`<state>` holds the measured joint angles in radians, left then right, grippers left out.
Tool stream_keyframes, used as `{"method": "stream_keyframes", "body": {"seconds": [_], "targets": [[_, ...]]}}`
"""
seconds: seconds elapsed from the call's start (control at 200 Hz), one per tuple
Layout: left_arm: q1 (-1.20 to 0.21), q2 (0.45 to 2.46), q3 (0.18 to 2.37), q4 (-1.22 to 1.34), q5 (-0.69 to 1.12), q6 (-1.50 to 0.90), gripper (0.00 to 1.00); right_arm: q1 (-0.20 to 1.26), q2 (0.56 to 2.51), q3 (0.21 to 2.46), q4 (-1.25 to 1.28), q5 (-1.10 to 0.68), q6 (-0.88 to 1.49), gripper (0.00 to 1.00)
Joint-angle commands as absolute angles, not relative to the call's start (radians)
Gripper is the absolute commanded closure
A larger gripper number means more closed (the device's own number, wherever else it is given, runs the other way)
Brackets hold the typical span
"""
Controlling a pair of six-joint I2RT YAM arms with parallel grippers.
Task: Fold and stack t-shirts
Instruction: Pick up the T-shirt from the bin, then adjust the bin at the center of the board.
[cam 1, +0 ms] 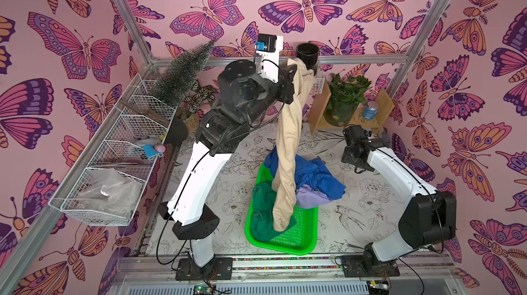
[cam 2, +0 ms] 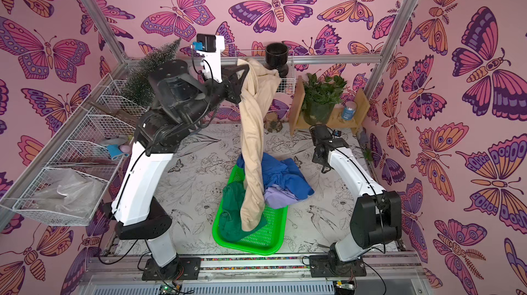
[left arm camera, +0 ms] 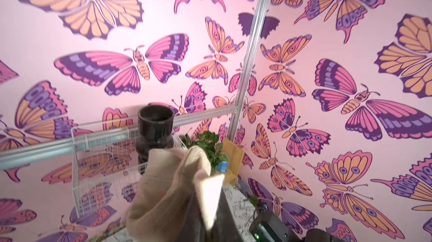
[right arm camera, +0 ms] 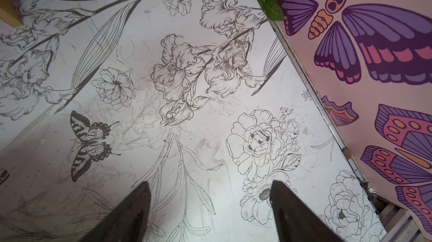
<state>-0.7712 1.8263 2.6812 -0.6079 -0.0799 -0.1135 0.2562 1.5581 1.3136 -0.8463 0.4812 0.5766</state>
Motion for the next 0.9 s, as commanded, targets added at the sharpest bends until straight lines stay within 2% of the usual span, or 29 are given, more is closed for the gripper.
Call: {"method": "stream_keyframes", "body": {"seconds": [0.0, 0.07, 0.2, 0.401, 0.456, 0.486, 0.541, 0.591, 0.751, 0.896], "targets": [[-0.802, 1.854, 2.768, -0.426, -0.126, 0.081, 1.00, 0.262, 1.532, 1.305, -0.837, 0.479, 0.575, 0.17], [-0.828, 1.863, 2.824, -0.318, -0.171, 0.211, 1.00, 0.261, 1.535, 1.305, -0.833, 0.470, 0.580, 0.17], [-0.828, 1.813, 2.821, -0.126, -0.185, 0.304, 1.00, 0.262, 1.541, 1.304, -0.835, 0.450, 0.581, 0.19], [-0.828, 1.687, 2.772, -0.093, -0.163, 0.348, 1.00, 0.261, 1.561, 1.294, -0.810, 0.356, 0.565, 0.23], [-0.829, 1.653, 2.756, -0.094, -0.153, 0.351, 1.00, 0.262, 1.608, 1.301, -0.814, 0.296, 0.571, 0.30], [-0.831, 1.636, 2.747, -0.094, -0.147, 0.358, 1.00, 0.262, 1.624, 1.301, -0.812, 0.248, 0.567, 0.38], [-0.833, 1.599, 2.724, -0.094, -0.151, 0.373, 1.00, 0.262, 1.664, 1.307, -0.818, 0.156, 0.559, 0.63], [-0.833, 1.564, 2.697, -0.094, -0.168, 0.388, 1.00, 0.262, 1.712, 1.327, -0.852, 0.058, 0.538, 1.00], [-0.833, 1.492, 2.621, -0.106, -0.255, 0.428, 1.00, 0.312, 1.876, 1.438, -1.101, -0.224, 0.430, 1.00], [-0.833, 1.490, 2.618, -0.157, -0.353, 0.451, 1.00, 0.403, 1.867, 1.480, -1.237, -0.300, 0.343, 1.00]]}}
